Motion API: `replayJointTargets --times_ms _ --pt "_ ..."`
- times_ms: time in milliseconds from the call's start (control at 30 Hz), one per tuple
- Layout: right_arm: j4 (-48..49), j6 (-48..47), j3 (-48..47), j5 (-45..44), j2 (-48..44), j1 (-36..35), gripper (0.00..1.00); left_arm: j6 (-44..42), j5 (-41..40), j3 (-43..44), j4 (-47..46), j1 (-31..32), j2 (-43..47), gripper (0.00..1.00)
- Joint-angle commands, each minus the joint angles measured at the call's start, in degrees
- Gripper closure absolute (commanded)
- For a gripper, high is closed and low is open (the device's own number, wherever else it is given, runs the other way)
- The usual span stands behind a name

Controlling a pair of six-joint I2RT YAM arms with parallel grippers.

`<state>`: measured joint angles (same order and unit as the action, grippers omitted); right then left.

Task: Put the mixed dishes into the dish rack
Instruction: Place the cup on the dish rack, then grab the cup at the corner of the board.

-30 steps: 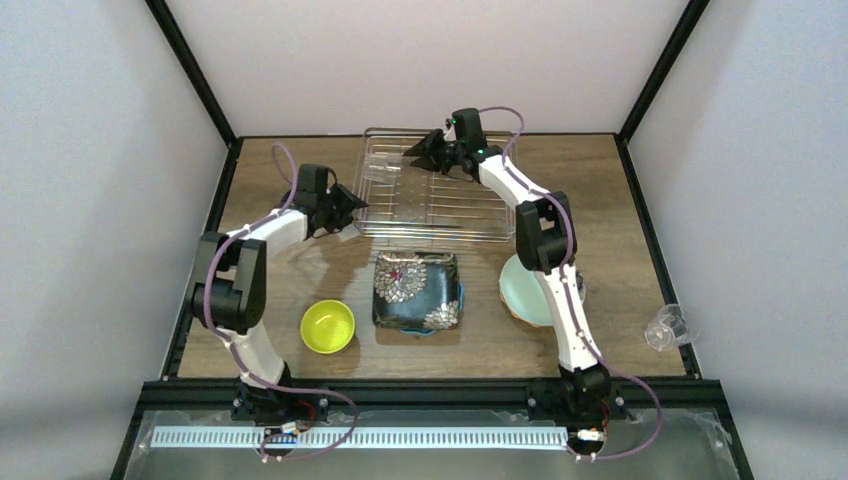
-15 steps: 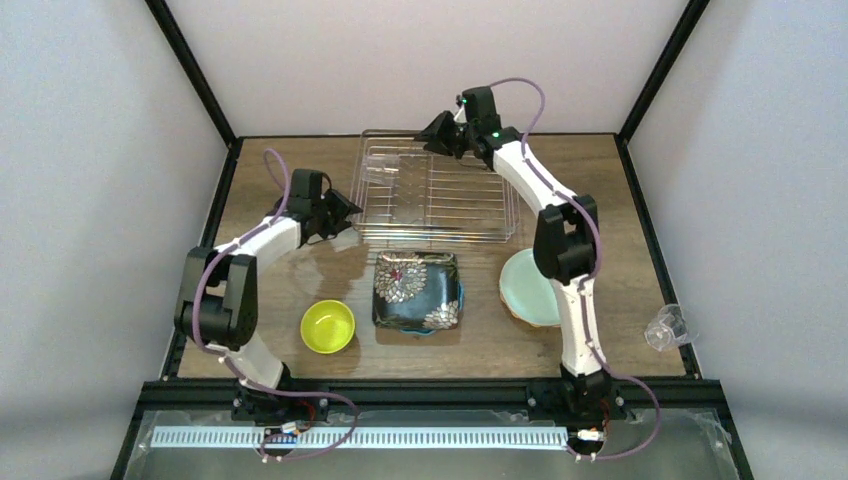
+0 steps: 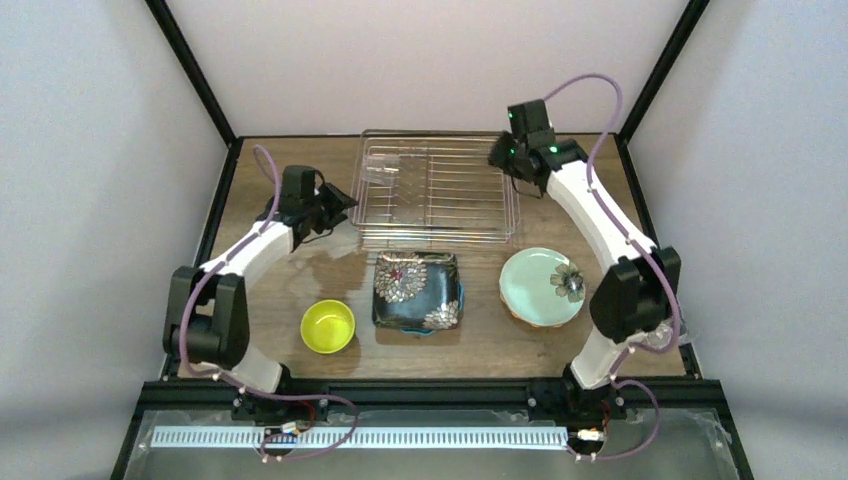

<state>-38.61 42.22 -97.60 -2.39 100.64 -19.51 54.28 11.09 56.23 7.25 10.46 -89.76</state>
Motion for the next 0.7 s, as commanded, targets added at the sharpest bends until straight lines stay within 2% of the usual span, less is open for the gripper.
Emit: replayJointTargets --times_ms 0,233,433,667 --pt "-11.0 2.3 8.1 -17.9 -6.9 0.9 0.2 -2.9 -2.0 1.6 2.4 -0.2 4.1 0.0" --pt "-24.4 14.5 18.6 -30.3 -16.2 0.8 0.17 -3.4 -1.8 -1.2 4.3 -0.2 11.2 0.0" --pt "-37.0 25.5 25.7 -38.7 -17.8 0.9 0.06 -4.1 -1.1 -2.8 6.7 -0.2 17.0 0.0" --pt "-37.8 26.5 34.0 -40.2 -24.2 2.5 0.05 -3.9 0.5 -5.2 8.1 -0.2 22.4 0.0"
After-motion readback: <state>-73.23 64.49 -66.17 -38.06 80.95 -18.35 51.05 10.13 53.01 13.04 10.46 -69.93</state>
